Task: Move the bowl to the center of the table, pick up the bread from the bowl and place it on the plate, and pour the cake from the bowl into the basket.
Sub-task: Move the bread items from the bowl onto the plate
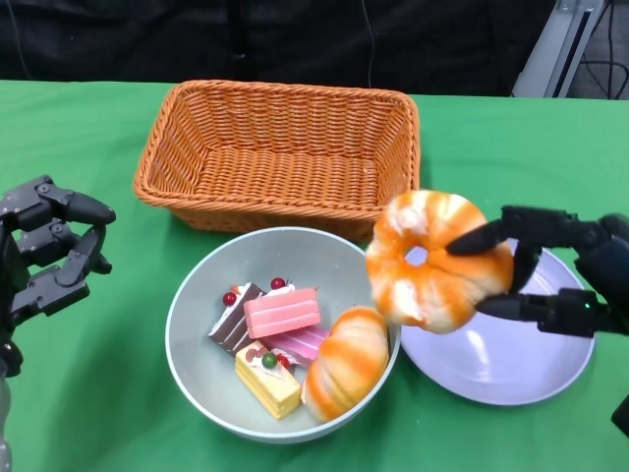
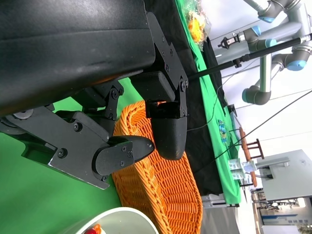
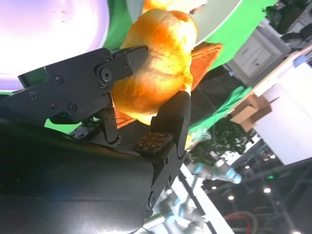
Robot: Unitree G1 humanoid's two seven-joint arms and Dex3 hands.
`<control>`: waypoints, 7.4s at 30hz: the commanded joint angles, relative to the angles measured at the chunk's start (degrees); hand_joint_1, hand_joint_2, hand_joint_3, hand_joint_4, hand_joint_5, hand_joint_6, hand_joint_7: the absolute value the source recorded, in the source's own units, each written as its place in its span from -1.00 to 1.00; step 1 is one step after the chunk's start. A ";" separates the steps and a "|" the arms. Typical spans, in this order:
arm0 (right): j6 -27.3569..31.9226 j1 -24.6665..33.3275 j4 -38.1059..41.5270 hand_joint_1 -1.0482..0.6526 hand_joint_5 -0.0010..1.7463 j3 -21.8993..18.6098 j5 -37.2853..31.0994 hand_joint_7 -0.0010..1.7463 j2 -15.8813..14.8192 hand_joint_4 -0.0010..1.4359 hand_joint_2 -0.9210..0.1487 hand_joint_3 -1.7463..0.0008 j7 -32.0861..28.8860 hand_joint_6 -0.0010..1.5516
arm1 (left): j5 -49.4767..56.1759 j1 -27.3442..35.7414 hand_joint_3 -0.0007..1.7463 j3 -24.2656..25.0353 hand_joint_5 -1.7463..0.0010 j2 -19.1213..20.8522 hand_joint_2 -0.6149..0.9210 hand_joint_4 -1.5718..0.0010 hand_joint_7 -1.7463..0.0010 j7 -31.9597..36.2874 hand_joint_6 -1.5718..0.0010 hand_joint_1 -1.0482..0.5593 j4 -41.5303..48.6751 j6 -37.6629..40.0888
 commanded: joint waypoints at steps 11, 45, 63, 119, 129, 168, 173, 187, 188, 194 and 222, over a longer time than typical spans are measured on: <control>1.99 1.36 6.38 0.16 0.50 -0.88 -2.51 -0.05 -1.12 0.03 -1.00 0.93 -1.68 0.08 | 0.22 -0.87 -0.10 0.20 -0.71 1.45 0.66 -0.02 -0.26 -0.31 -0.06 0.10 0.81 -1.25; 23.91 0.32 1.81 0.07 -0.90 3.61 -11.09 -1.00 -4.40 -0.45 -1.00 0.91 4.48 -0.40 | 1.54 -0.47 -0.18 -0.52 -0.71 1.33 0.70 -0.04 -0.24 0.14 -0.08 0.08 0.63 -1.89; 31.42 0.48 -4.97 0.09 -0.92 3.94 -5.17 -0.96 -6.95 -0.55 -1.00 0.97 14.44 -0.40 | 1.06 -0.56 -0.20 -0.60 -0.70 1.16 0.70 -0.02 -0.23 -0.07 -0.08 0.09 0.92 -1.83; 23.55 0.82 -20.75 -0.16 -0.82 3.18 -0.92 -0.97 -9.81 0.12 -1.00 0.96 17.82 -0.28 | 2.06 -0.60 -0.22 -0.57 -0.69 1.58 0.74 -0.02 -0.22 -0.32 -0.07 0.12 2.09 -3.37; 21.61 -6.66 -30.92 -0.48 -0.95 6.74 -2.55 -0.99 -9.50 0.00 -0.96 0.99 21.47 -0.31 | 2.93 -0.91 -0.20 -1.44 -0.71 1.04 0.74 -0.01 -0.25 0.22 -0.07 0.12 3.01 -4.68; -12.51 -36.49 16.56 -0.67 -0.99 28.27 -24.56 -1.00 -1.37 0.23 -0.97 0.99 11.30 -0.09 | 3.69 0.42 -0.21 -2.74 -0.72 -0.80 0.76 0.00 -0.25 2.82 -0.05 0.13 0.26 -4.71; -13.40 -36.93 18.91 -0.66 -0.99 29.08 -23.62 -1.00 -0.11 0.24 -0.98 0.99 12.11 -0.09 | 3.79 0.14 -0.20 -2.87 -0.74 -0.85 0.75 -0.01 -0.27 2.96 -0.06 0.14 0.71 -5.43; -13.57 -36.64 20.73 -0.65 -1.00 30.74 -26.10 -1.00 2.10 0.21 -0.96 1.00 10.60 -0.09 | 4.21 0.70 -0.14 -2.92 -0.73 -1.18 0.70 -0.02 -0.26 3.54 -0.06 0.14 -0.44 -5.08; -13.41 -36.69 20.80 -0.66 -1.00 31.04 -26.83 -1.00 2.27 0.20 -0.98 0.99 10.45 -0.08 | 4.25 0.83 -0.14 -2.91 -0.73 -1.21 0.70 -0.02 -0.26 3.59 -0.06 0.14 -0.67 -5.07; -13.56 -36.80 21.31 -0.67 -1.00 32.50 -30.63 -0.99 2.97 0.19 -0.97 1.00 8.15 -0.06 | 4.14 1.40 -0.13 -2.89 -0.73 -1.43 0.71 -0.02 -0.26 3.60 -0.06 0.14 -1.81 -4.69; -2.57 -41.34 16.60 -0.76 -1.00 40.50 -37.60 -1.00 4.88 0.07 -1.00 0.95 20.47 -0.10 | 3.75 2.86 -0.10 -2.87 -0.73 -2.71 0.70 -0.01 -0.23 4.08 -0.07 0.16 -5.24 -3.13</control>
